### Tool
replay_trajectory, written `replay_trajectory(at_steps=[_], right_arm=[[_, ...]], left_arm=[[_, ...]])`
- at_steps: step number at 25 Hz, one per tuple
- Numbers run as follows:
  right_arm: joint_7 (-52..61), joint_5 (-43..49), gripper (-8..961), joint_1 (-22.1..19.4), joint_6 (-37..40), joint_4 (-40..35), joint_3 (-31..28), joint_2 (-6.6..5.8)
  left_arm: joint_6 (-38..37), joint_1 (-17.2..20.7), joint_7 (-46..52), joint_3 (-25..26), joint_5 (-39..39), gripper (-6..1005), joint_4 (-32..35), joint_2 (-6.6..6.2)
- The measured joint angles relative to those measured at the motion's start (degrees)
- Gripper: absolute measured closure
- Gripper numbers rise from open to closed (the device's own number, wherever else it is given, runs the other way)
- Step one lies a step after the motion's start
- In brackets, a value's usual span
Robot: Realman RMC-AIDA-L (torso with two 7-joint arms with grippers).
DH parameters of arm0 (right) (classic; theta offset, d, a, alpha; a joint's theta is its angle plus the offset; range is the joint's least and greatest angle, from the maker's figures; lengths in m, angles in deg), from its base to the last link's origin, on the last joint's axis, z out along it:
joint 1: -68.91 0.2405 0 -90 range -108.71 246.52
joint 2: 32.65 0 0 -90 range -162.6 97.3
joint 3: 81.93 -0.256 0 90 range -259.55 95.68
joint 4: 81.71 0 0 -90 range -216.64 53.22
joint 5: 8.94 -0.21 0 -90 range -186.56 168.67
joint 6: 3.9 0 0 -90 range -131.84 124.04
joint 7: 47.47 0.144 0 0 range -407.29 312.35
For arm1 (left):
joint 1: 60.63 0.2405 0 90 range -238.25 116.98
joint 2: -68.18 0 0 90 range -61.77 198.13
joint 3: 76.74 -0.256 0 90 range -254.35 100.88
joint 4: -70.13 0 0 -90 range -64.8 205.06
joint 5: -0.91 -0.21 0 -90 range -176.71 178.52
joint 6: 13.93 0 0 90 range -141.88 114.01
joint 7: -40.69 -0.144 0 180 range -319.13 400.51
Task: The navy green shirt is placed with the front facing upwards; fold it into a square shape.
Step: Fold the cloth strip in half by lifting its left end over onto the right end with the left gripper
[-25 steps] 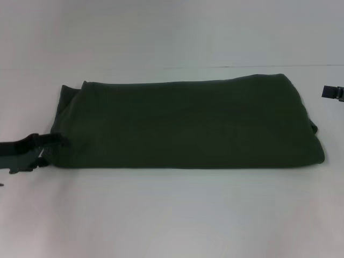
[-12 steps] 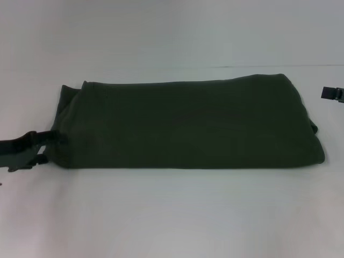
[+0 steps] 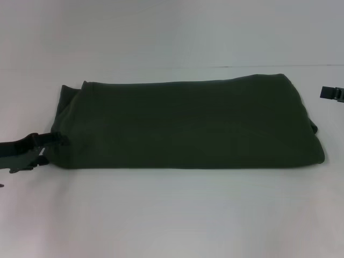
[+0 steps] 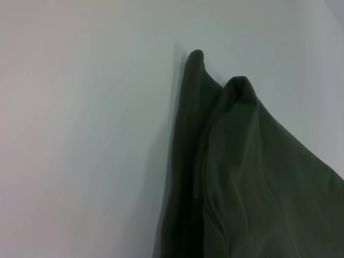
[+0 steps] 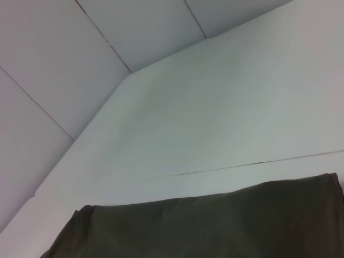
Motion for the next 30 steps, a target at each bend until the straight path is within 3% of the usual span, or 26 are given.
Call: replay_trajectory(at_steps=[30], right_arm=[[0.4,0.0,32,-0.3,0.2,-0.1,0.0,-0.06]], left_arm=[[-1.8,0.1,0.6,0.0,-1.7,114,-0.1,-0.38]])
